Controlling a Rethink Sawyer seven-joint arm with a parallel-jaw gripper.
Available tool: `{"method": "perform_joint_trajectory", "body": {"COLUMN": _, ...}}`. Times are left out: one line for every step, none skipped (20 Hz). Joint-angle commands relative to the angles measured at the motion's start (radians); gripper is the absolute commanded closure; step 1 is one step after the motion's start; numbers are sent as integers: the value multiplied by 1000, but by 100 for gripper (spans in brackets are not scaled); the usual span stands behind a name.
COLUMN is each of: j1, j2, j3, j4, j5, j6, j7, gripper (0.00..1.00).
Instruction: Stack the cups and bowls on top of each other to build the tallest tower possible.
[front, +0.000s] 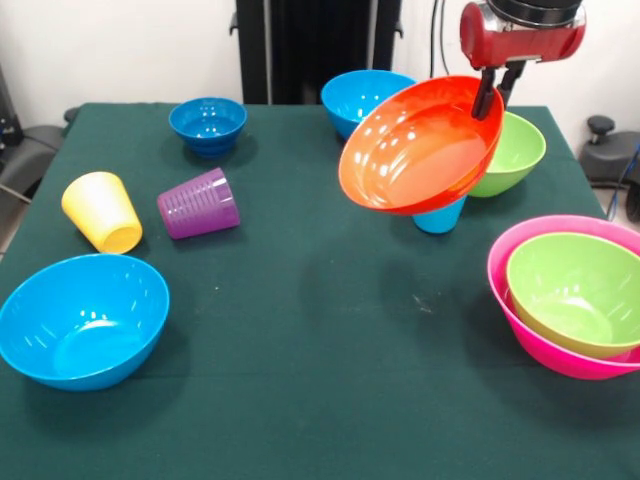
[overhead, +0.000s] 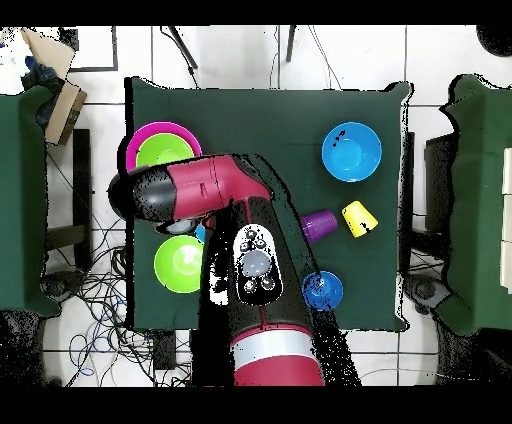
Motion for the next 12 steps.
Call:
{"method": "perform_joint_trajectory", "body": {"j1": -8, "j2": 3, "j3": 3, "j4": 78, "j5": -21, "j6": -13, "j7": 57, "gripper": 100}}
{"method": "perform_joint_trajectory", "body": {"j1": -8, "j2": 3, "j3": 3, "j4": 78, "j5": -26, "j6": -14, "j7": 52, "gripper": 100}}
{"method": "perform_joint_trajectory", "body": {"j1": -8, "j2": 3, "j3": 3, "j4": 79, "j5": -29, "j6": -16, "j7": 49, "gripper": 100}}
{"method": "perform_joint_trajectory", "body": {"j1": -8, "j2": 3, "j3": 3, "j4": 80, "j5": -33, "j6": -16, "j7": 45, "gripper": 100}}
{"method": "perform_joint_trajectory", "body": {"j1": -8, "j2": 2, "j3": 2, "j4": 81, "j5": -36, "j6": -17, "j7": 44, "gripper": 100}}
{"method": "perform_joint_trajectory", "body": {"j1": -6, "j2": 0, "j3": -2, "j4": 87, "j5": -39, "j6": -21, "j7": 47, "gripper": 100}}
{"method": "perform_joint_trajectory", "body": {"j1": -5, "j2": -1, "j3": -3, "j4": 89, "j5": -41, "j6": -22, "j7": 47, "gripper": 100}}
{"method": "perform_joint_trajectory", "body": {"j1": -5, "j2": -3, "j3": -4, "j4": 92, "j5": -46, "j6": -22, "j7": 42, "gripper": 100}}
{"method": "perform_joint_trajectory", "body": {"j1": -5, "j2": -3, "j3": -4, "j4": 93, "j5": -48, "j6": -22, "j7": 40, "gripper": 100}}
{"method": "perform_joint_trajectory", "body": {"j1": -5, "j2": -4, "j3": -5, "j4": 95, "j5": -52, "j6": -24, "j7": 37, "gripper": 100}}
{"method": "perform_joint_trajectory", "body": {"j1": -5, "j2": -4, "j3": -5, "j4": 96, "j5": -54, "j6": -26, "j7": 35, "gripper": 100}}
{"method": "perform_joint_trajectory", "body": {"j1": -4, "j2": -5, "j3": -6, "j4": 100, "j5": -58, "j6": -31, "j7": 32, "gripper": 100}}
